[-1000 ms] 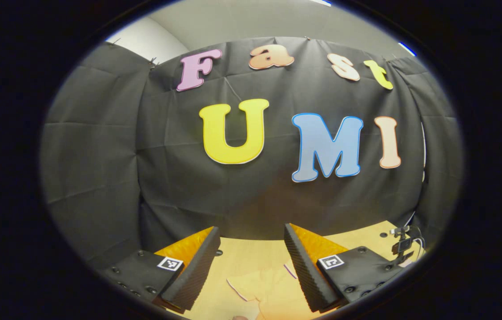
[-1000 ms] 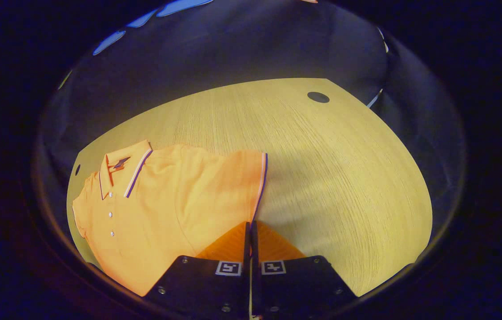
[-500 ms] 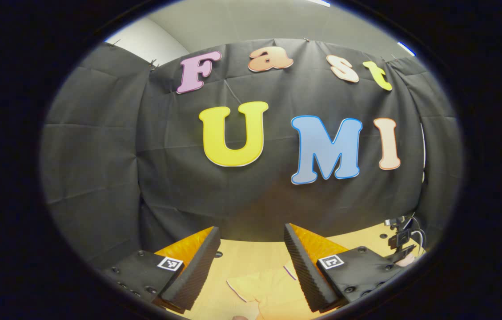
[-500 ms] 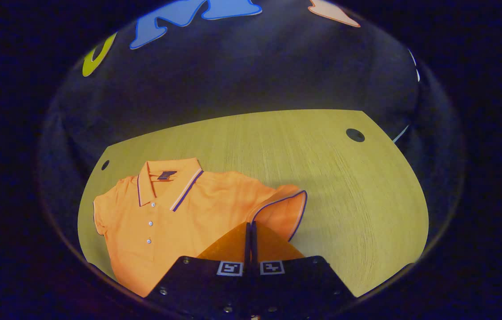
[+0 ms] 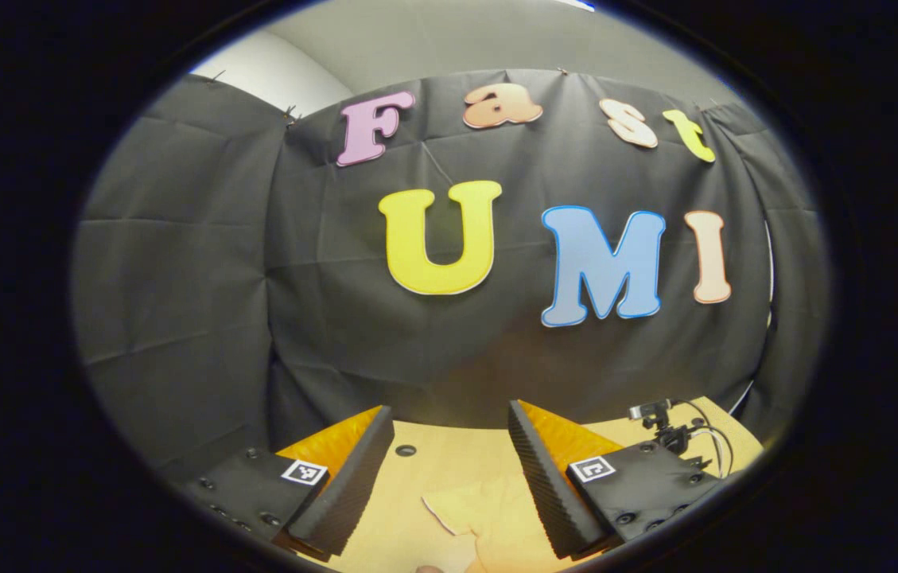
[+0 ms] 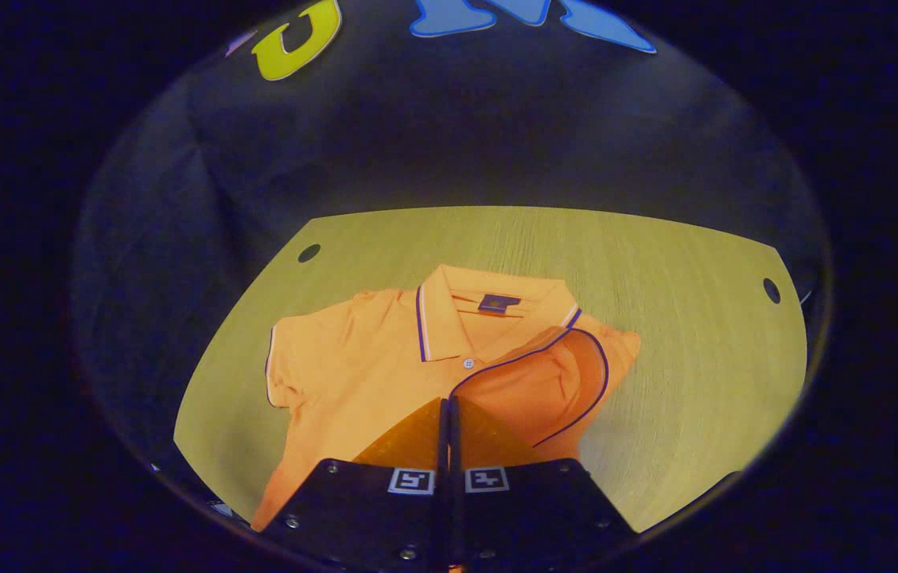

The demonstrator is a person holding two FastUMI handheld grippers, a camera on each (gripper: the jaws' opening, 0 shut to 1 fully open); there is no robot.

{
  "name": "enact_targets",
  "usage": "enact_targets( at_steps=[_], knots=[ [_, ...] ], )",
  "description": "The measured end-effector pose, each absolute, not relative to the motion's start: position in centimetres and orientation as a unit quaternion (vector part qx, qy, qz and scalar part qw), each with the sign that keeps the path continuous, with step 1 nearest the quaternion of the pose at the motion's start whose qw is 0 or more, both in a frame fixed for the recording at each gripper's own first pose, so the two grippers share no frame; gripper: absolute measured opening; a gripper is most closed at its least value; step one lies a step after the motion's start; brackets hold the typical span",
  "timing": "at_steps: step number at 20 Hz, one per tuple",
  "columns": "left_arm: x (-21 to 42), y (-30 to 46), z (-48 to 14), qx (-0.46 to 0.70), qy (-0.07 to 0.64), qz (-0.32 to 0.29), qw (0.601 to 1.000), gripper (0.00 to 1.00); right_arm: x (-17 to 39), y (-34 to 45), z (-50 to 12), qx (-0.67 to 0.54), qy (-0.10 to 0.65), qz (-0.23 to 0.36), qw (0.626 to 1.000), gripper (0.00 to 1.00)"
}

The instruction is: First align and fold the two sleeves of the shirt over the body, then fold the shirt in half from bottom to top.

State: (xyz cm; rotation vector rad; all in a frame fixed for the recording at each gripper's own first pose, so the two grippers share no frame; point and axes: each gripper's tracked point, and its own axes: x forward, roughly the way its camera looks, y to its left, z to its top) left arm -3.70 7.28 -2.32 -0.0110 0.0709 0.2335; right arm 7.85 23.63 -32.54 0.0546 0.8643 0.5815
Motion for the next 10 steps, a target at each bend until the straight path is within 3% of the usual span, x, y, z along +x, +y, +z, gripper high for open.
enact_targets(
  at_steps=[2, 3, 7, 9, 10],
  knots=[
    [-4.1, 7.9, -2.5, -0.006, 0.038, 0.122, 0.992, 0.95, 6.9, 25.5, -33.6, 0.012, 0.421, 0.290, 0.859, 0.00],
    [-4.2, 8.1, -2.8, -0.005, 0.040, 0.125, 0.991, 0.95, 6.5, 25.7, -33.6, 0.005, 0.420, 0.294, 0.859, 0.05],
    [-3.7, 8.0, -3.6, -0.006, 0.046, 0.117, 0.992, 0.95, 6.2, 24.2, -32.6, -0.001, 0.407, 0.279, 0.870, 0.43],
    [-3.2, 8.0, -4.5, -0.006, 0.051, 0.110, 0.993, 0.95, 5.6, 23.0, -31.6, 0.003, 0.400, 0.270, 0.876, 0.39],
    [-2.9, 7.9, -4.9, -0.007, 0.054, 0.107, 0.993, 0.95, 5.3, 22.2, -31.3, 0.002, 0.395, 0.266, 0.879, 0.44]
  ],
)
